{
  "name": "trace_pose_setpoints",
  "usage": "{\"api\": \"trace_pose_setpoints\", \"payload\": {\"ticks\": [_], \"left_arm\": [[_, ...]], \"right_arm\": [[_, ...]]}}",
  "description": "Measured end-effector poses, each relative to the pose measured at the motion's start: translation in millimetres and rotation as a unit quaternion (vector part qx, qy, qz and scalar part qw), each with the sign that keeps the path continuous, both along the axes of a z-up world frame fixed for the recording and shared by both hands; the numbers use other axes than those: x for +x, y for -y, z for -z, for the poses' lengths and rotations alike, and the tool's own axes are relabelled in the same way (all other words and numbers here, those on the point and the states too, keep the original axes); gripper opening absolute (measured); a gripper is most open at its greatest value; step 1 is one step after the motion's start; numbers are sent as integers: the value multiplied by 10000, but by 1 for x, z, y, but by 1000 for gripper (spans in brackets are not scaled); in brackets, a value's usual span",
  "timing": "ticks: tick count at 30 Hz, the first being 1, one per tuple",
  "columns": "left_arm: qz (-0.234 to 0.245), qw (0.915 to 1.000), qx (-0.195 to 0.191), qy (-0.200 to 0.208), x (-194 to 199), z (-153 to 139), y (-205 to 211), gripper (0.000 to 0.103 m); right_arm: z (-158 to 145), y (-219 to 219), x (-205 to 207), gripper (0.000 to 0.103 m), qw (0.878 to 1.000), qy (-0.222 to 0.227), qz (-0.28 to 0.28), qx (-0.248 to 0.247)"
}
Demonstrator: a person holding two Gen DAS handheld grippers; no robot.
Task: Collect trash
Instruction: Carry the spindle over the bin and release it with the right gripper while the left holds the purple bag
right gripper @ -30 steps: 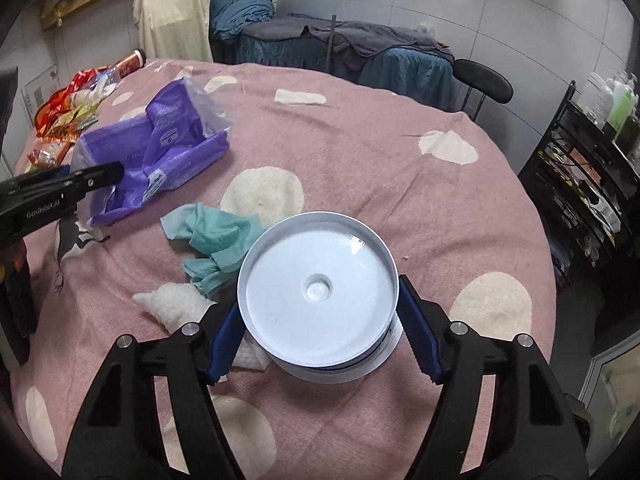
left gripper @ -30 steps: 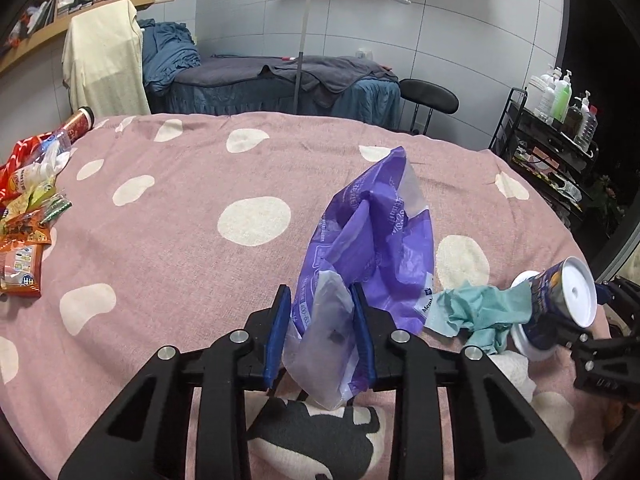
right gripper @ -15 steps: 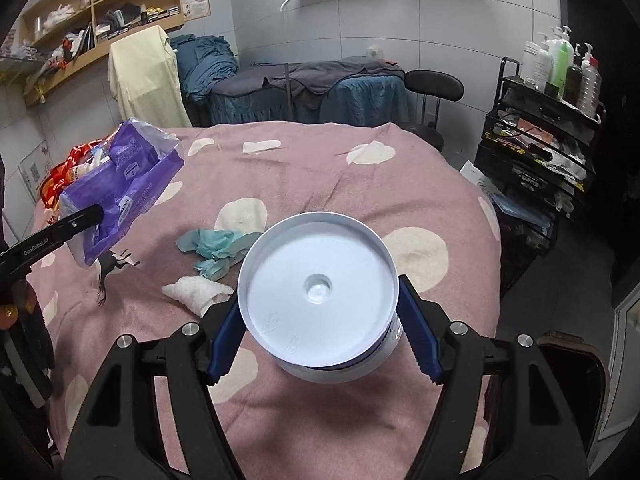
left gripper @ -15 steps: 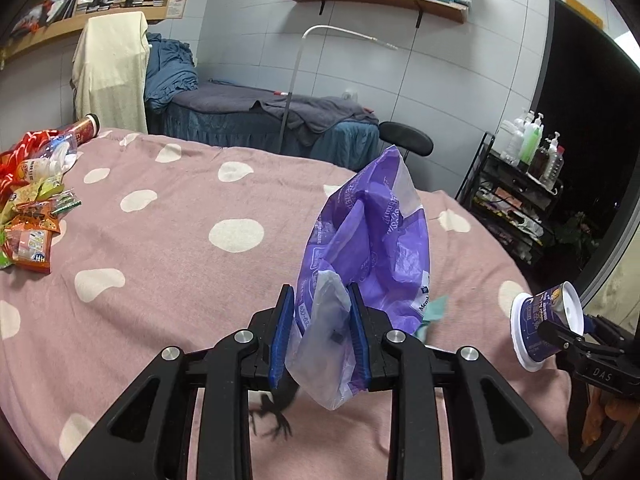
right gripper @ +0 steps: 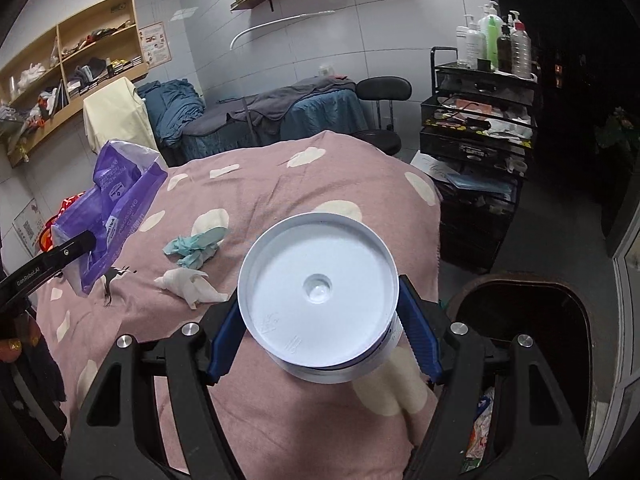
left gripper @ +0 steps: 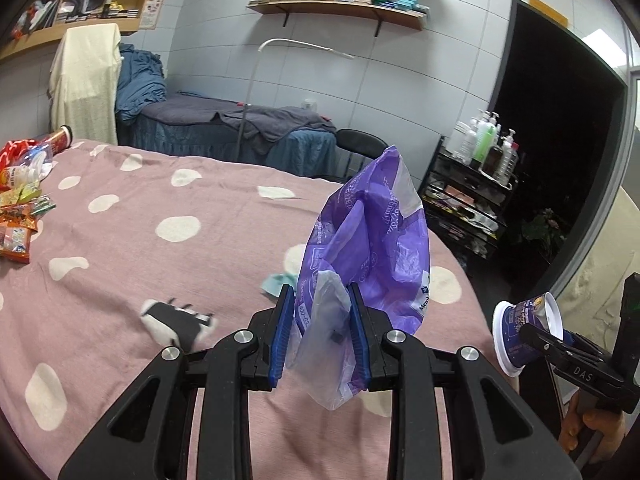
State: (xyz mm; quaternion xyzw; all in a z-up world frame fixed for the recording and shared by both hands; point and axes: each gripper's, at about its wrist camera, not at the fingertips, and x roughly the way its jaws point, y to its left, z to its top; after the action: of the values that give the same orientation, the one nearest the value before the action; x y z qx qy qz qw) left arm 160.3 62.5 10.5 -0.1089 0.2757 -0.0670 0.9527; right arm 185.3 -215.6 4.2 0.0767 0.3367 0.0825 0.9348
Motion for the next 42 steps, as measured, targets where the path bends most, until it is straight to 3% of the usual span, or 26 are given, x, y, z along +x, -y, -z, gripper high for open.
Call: {"api": "trace_pose_setpoints", "payload": {"ticks": [13,26,42], "left_arm": [[892,9960,5,-6,-16,3,70,28],[1566,9876,101,-87,-24,12,127,28],[1911,9811,149,-262,-28,24,156,28]], "right_arm": [[11,78,-46,71,9951,-89,977,103],[50,142,-63,71,9801,-598,1893,20],[96,151,-50,72,9729,-1193,1969,222]]}}
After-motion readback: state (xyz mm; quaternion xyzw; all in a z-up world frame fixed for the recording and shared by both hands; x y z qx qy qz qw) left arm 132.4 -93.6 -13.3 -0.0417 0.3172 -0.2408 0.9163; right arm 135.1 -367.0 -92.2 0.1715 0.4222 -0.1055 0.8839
